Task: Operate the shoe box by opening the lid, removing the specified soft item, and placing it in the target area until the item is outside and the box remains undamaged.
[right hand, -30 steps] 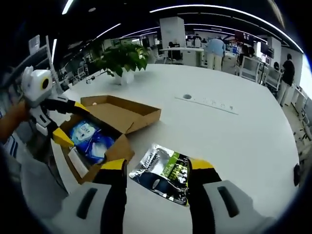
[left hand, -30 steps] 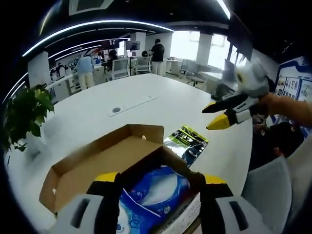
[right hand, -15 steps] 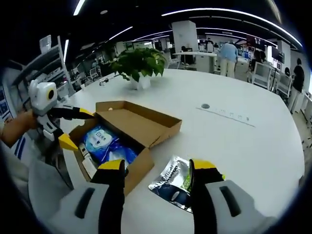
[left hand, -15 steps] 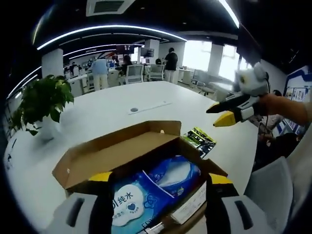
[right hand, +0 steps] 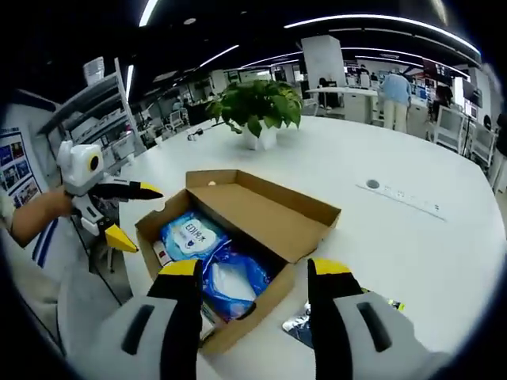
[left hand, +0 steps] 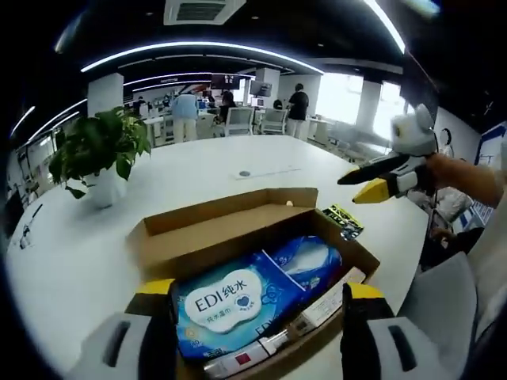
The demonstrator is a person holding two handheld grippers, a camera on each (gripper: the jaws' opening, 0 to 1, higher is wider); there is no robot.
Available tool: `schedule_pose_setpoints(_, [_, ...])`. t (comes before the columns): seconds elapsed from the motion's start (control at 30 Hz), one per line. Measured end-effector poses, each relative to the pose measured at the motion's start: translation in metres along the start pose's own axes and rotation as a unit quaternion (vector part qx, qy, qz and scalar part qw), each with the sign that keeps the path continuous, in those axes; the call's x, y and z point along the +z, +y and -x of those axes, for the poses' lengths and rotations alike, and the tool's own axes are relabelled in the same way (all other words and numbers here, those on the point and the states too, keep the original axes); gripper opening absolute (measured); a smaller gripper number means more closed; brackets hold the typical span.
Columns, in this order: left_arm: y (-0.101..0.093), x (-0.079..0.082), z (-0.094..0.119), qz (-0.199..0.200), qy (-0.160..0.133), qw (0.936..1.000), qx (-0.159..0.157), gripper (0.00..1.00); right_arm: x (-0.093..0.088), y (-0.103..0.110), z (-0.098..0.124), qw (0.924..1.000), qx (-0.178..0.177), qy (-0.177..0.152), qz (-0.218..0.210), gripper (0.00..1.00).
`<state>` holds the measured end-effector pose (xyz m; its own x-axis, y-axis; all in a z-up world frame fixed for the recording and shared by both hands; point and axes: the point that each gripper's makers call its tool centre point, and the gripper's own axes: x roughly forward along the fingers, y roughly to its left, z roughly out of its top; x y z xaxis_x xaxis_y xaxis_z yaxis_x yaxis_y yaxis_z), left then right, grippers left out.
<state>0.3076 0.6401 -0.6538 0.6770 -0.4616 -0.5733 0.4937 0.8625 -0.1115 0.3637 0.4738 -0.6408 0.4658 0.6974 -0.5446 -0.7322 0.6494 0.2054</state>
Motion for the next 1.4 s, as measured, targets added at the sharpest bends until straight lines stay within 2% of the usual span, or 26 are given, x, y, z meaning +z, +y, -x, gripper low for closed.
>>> schedule_pose_setpoints(0.17, [0.008, -0.007, 0.009, 0.009, -0.001, 0.9999, 0.011, 0.91, -0.003, 0.012, -0.015, 0.9998, 0.017, 0.009, 0.005, 0.50])
schedule_pose_setpoints(0.47, [0.009, -0.009, 0.018, 0.005, -0.008, 0.9999, 0.014, 1.00, -0.010, 0.025, -0.044, 0.9990, 0.036, 0.025, 0.009, 0.46])
schedule_pose_setpoints(0.93, [0.013, -0.016, 0.028, -0.004, -0.014, 0.9997, 0.019, 1.00, -0.024, 0.040, -0.085, 0.9963, 0.062, 0.060, -0.009, 0.34])
schedule_pose_setpoints(1.4, [0.013, -0.025, 0.037, 0.008, -0.018, 0.9995, 0.026, 1.00, -0.036, 0.056, -0.116, 0.9910, 0.090, 0.093, -0.034, 0.23])
